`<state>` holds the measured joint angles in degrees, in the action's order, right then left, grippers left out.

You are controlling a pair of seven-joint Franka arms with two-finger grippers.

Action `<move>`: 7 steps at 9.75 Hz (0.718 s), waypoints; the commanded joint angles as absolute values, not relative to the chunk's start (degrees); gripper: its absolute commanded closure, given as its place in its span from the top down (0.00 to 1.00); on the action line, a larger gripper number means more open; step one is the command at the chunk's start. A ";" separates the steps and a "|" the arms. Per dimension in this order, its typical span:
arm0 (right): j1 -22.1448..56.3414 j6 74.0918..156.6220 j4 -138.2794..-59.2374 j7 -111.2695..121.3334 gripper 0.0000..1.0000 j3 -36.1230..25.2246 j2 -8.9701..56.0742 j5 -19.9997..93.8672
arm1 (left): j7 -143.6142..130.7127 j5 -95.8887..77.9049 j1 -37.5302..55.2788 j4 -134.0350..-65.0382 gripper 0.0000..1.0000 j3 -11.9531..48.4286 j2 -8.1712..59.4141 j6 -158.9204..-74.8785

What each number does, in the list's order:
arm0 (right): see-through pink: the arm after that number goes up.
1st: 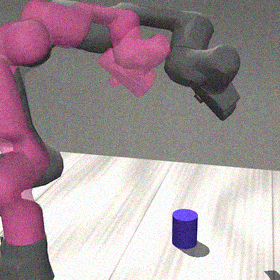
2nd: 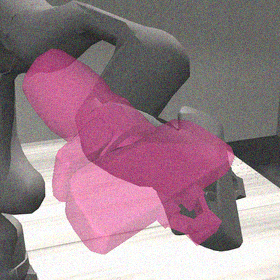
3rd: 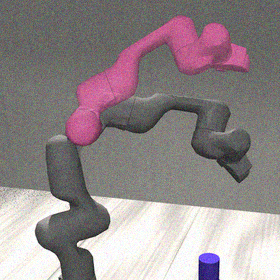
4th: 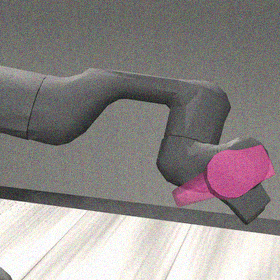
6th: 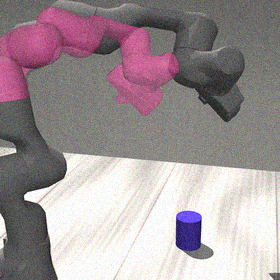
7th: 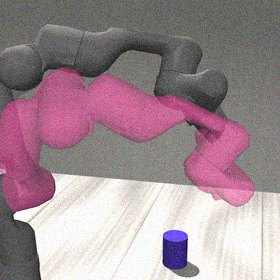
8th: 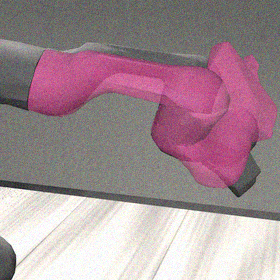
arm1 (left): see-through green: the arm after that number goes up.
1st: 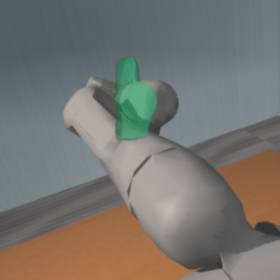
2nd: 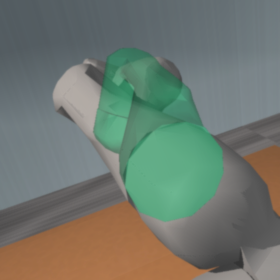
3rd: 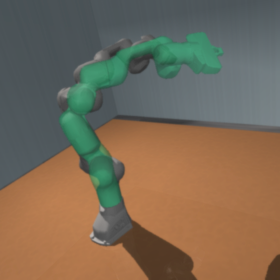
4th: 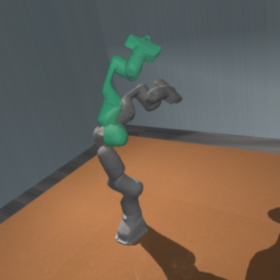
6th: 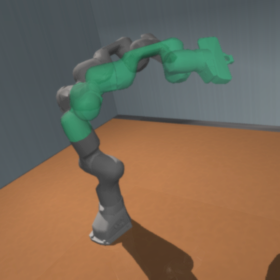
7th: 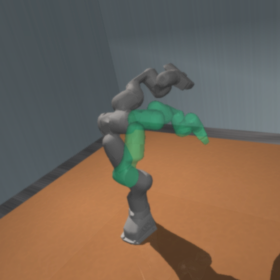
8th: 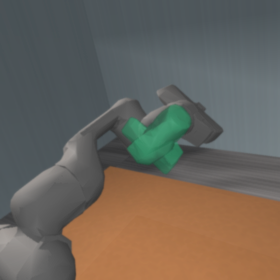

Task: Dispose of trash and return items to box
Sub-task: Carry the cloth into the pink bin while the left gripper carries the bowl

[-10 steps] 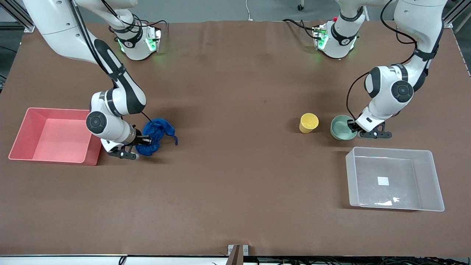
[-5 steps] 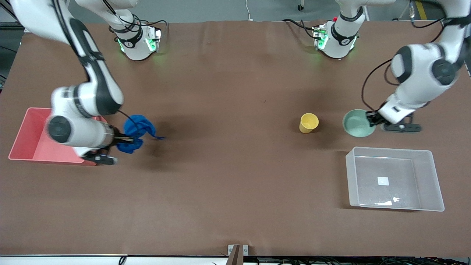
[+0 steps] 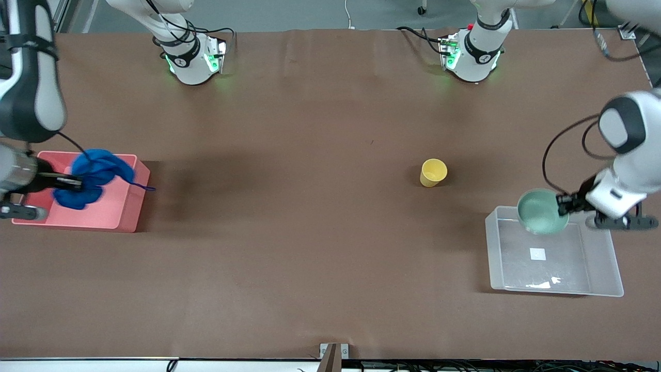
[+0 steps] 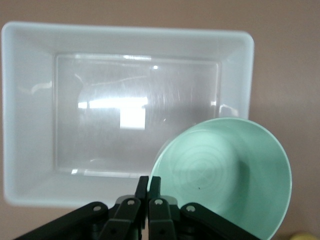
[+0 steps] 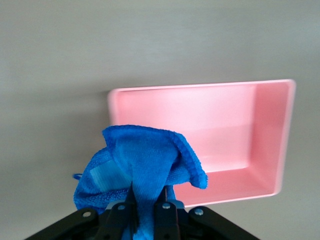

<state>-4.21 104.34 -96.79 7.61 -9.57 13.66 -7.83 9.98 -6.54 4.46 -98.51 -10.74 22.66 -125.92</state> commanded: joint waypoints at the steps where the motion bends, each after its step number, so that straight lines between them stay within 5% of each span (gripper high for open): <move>1: -4.30 110.19 -98.52 17.10 0.01 -14.48 15.72 -9.23 | 14.73 -10.18 3.44 -89.14 0.00 -12.39 31.10 -121.84; 4: -4.92 121.51 -109.38 16.88 0.01 -14.94 16.08 -8.62 | 17.40 -13.17 3.69 -81.49 0.01 -14.68 40.49 -122.08; 7: -4.40 128.05 -114.26 16.70 0.05 -14.85 20.46 -2.14 | 19.25 -17.55 3.60 -81.65 0.02 -15.38 44.64 -126.38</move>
